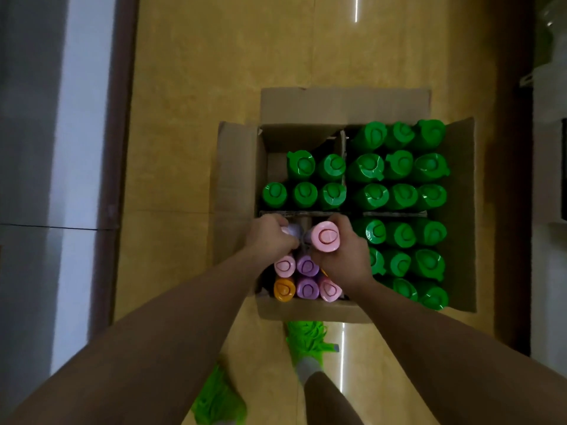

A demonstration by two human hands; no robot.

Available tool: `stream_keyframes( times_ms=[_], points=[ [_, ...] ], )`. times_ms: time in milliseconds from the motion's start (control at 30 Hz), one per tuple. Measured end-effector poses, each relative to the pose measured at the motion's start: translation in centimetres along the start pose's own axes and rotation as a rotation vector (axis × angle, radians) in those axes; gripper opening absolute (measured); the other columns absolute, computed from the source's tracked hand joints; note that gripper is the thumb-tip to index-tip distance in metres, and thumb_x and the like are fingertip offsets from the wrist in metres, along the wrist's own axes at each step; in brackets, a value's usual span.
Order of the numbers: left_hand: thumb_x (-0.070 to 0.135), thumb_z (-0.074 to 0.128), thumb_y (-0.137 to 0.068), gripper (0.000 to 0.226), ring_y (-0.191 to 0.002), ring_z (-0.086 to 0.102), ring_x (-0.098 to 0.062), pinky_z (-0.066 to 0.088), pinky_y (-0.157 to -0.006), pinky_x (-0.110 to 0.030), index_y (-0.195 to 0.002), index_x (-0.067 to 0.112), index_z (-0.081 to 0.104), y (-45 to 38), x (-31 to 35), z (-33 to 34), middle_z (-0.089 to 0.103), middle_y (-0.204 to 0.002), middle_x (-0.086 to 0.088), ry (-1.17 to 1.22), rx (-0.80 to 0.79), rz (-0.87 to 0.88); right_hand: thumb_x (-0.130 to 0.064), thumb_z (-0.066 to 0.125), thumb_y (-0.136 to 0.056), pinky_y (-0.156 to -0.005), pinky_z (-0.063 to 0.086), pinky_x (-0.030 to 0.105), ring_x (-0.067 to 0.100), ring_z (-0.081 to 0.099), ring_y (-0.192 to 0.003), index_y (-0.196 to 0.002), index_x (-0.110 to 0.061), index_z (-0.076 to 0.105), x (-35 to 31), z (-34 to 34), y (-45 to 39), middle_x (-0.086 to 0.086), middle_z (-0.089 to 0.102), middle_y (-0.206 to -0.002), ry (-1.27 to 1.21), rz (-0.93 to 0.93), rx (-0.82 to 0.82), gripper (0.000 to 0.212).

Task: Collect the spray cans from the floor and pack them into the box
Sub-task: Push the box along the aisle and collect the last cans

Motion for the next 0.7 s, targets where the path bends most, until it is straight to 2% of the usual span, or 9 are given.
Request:
stream_keyframes(
  times_ms=[67, 133, 200, 300, 400, 433, 533, 633, 700],
  points=[
    [0.030, 0.086, -0.058, 0.070, -0.104, 0.065, -0.022, 0.054, -0.091, -0.030, -0.124, 0.016, 0.068, -1.2, 0.2, 1.0, 0.070, -0.116, -0.007, -0.057, -0.057, 0.016, -0.030, 0.078, -0.074, -0.064, 0.051, 0.039, 0.030, 0.065, -0.082, -0.104, -0.024, 0.052, 1.2, 0.6, -1.0, -0.001, 0.070, -0.088, 0.042, -0.004, -0.001, 0.040],
    [0.020, 0.087, -0.067, 0.067, -0.109, 0.064, -0.022, 0.047, -0.085, -0.022, -0.129, 0.013, 0.065, -2.4, 0.2, 2.0, 0.068, -0.121, -0.007, -0.128, -0.101, 0.049, -0.030, 0.078, -0.073, -0.063, 0.050, 0.039, 0.031, 0.064, -0.080, -0.098, -0.021, 0.053, 2.3, 1.1, -1.6, 0.000, 0.068, -0.084, 0.068, -0.004, 0.010, 0.036],
    [0.019, 0.087, -0.068, 0.068, -0.110, 0.062, -0.022, 0.044, -0.082, -0.021, -0.132, 0.012, 0.063, -3.3, 0.0, 2.8, 0.067, -0.124, -0.008, -0.173, -0.124, 0.083, -0.027, 0.077, -0.072, -0.062, 0.048, 0.038, 0.033, 0.063, -0.082, -0.095, -0.017, 0.056, 3.5, 1.4, -2.1, 0.003, 0.068, -0.086, 0.106, 0.003, 0.007, 0.033],
    [0.016, 0.086, -0.069, 0.068, -0.110, 0.062, -0.023, 0.045, -0.081, -0.023, -0.133, 0.009, 0.061, -3.7, 0.1, 4.3, 0.066, -0.123, -0.010, -0.234, -0.191, 0.109, -0.024, 0.076, -0.073, -0.062, 0.043, 0.035, 0.037, 0.063, -0.086, -0.103, -0.013, 0.058, 4.9, 1.6, -2.6, 0.010, 0.068, -0.093, 0.185, 0.006, -0.046, 0.036],
    [0.012, 0.082, -0.071, 0.056, -0.106, 0.063, -0.025, 0.050, -0.081, -0.029, -0.125, 0.010, 0.065, -4.0, 0.1, 5.5, 0.070, -0.114, -0.009, -0.318, -0.255, 0.146, -0.022, 0.072, -0.074, -0.063, 0.034, 0.031, 0.036, 0.062, -0.090, -0.128, -0.019, 0.049, 4.9, 2.0, -3.1, 0.011, 0.066, -0.100, 0.308, -0.051, -0.121, 0.058],
    [0.012, 0.082, -0.071, 0.055, -0.104, 0.064, -0.025, 0.052, -0.081, -0.031, -0.123, 0.011, 0.066, -4.0, 0.0, 5.7, 0.070, -0.111, -0.008, -0.324, -0.267, 0.148, -0.022, 0.070, -0.076, -0.064, 0.033, 0.031, 0.037, 0.061, -0.091, -0.130, -0.020, 0.046, 4.7, 2.3, -3.3, 0.012, 0.065, -0.102, 0.347, -0.059, -0.160, 0.059],
    [0.014, 0.085, -0.068, 0.059, -0.106, 0.064, -0.025, 0.054, -0.085, -0.034, -0.124, 0.012, 0.066, -4.5, -0.2, 6.3, 0.070, -0.113, -0.007, -0.321, -0.284, 0.144, -0.019, 0.068, -0.079, -0.066, 0.036, 0.033, 0.040, 0.060, -0.098, -0.121, -0.016, 0.046, 4.7, 2.8, -4.0, 0.016, 0.060, -0.109, 0.465, -0.018, -0.244, 0.047],
    [0.017, 0.087, -0.068, 0.073, -0.112, 0.061, -0.023, 0.053, -0.091, -0.033, -0.135, 0.009, 0.059, -5.0, -0.5, 6.3, 0.066, -0.123, -0.007, -0.292, -0.282, 0.138, -0.018, 0.070, -0.080, -0.075, 0.043, 0.035, 0.038, 0.059, -0.108, -0.120, -0.008, 0.052, 5.0, 2.9, -4.6, 0.017, 0.058, -0.120, 0.530, 0.060, -0.300, 0.045],
    [0.022, 0.086, -0.066, 0.076, -0.112, 0.061, -0.022, 0.053, -0.093, -0.034, -0.136, 0.011, 0.059, -5.3, -0.9, 6.5, 0.066, -0.125, -0.006, -0.285, -0.266, 0.144, -0.021, 0.071, -0.080, -0.076, 0.043, 0.034, 0.036, 0.059, -0.109, -0.118, -0.006, 0.054, 4.9, 3.0, -4.8, 0.017, 0.059, -0.120, 0.534, 0.108, -0.317, 0.044]
  ],
)
Point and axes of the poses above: each hand's wrist, its own y-axis away from the middle knuckle, its own z-axis out of the palm, x = y × z, the point moved 2 cm from there along -y, towards the middle knuckle
